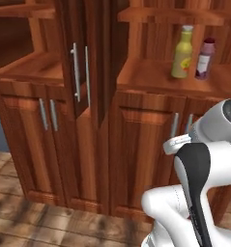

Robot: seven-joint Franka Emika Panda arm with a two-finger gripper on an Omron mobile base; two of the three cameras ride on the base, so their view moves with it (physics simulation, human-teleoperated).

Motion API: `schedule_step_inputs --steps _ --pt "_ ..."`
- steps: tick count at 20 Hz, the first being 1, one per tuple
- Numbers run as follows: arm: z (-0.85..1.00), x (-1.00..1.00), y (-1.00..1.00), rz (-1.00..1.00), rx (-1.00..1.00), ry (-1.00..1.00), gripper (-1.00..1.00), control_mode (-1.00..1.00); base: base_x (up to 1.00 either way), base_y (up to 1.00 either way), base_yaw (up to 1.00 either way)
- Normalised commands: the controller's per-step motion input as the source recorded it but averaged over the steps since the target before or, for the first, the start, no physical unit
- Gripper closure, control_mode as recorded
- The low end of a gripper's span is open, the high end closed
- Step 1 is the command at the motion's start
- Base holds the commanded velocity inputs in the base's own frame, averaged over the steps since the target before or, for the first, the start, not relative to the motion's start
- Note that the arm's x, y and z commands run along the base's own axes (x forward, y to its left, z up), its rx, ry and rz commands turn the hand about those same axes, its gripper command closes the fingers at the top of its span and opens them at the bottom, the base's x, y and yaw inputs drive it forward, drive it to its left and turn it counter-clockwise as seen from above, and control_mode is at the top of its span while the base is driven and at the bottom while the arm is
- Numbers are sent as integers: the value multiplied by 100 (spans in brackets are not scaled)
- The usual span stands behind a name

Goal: Sort all alcoholic drinks to one cabinet, and non-alcoholic drinks to the other.

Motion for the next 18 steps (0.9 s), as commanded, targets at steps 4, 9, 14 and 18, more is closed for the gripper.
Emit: schedule_step_inputs --steps 4,9,14,18 --pt "0 0 0 0 0 0 -100 100 3 0 62" --pt "0 0 0 0 0 0 -100 100 24 -9 60" --pt "0 0 0 0 0 0 -100 100 29 -15 51" --pt "0 0 0 0 0 0 -100 100 -11 -23 52"
